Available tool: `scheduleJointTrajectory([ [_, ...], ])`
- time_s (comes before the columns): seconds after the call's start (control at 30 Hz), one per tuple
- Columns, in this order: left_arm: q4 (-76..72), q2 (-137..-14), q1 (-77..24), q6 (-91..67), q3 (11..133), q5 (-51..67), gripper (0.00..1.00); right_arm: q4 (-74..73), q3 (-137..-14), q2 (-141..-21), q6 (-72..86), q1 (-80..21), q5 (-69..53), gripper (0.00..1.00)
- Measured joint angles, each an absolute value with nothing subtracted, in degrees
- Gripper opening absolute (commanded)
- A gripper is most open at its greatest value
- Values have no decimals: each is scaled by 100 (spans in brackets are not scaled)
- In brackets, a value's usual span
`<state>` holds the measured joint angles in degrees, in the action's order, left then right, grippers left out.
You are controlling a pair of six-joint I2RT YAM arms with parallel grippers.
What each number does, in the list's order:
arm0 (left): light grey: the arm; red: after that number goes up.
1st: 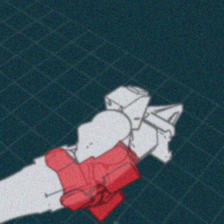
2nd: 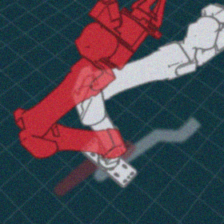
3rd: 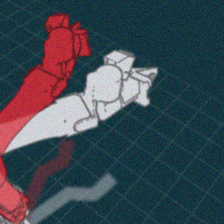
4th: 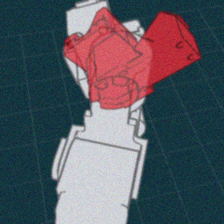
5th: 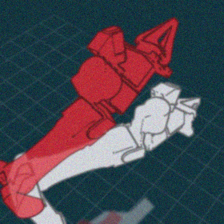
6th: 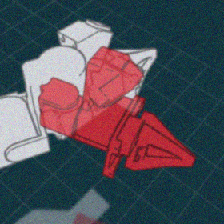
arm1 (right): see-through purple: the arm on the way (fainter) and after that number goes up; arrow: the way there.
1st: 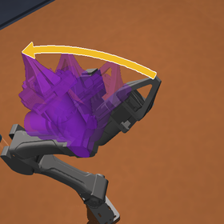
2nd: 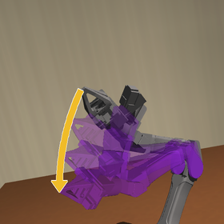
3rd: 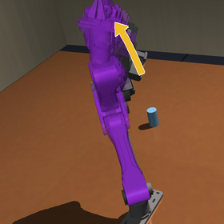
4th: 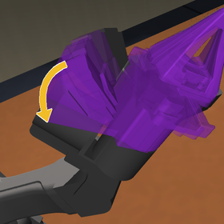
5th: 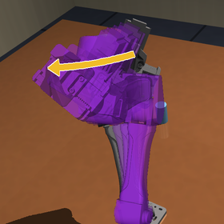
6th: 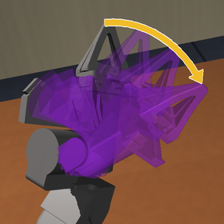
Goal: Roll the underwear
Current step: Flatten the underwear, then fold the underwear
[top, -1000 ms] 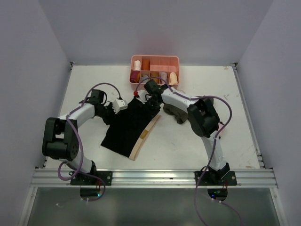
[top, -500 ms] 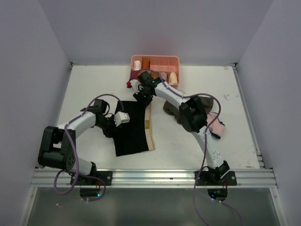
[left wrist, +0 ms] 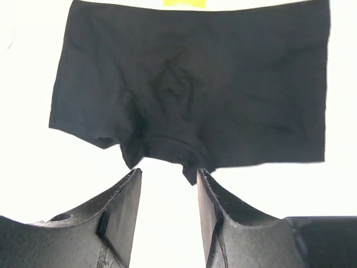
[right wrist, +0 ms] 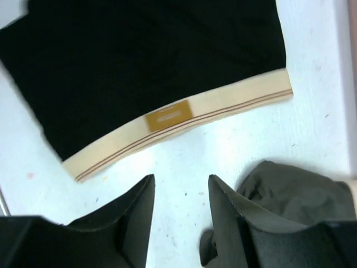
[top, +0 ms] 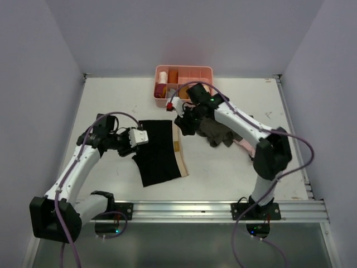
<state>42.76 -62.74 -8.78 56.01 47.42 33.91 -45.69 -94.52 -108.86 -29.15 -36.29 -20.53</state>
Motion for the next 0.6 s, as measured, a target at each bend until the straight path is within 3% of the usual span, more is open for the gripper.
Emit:
scheduleJointTrajectory([
  [0.1,4622,-6171,-987,6040,4687,3435,48,-4571,-8259,-9380,-3951,-3623,-2589,43],
  [0.23,4735,-6388,-1323,6145,4244,3470,48,-4595,-6873,-8359,-5271,-3979,-2812,41],
  [0.37,4672,-6619,-1490,5835,3988,3557,47,-4311,-5889,-8901,-5951,-4670,-2692,40],
  [0.6,4237,-6960,-1494,5192,3988,3774,46,-3616,-5651,-9369,-6066,-5513,-2322,39],
])
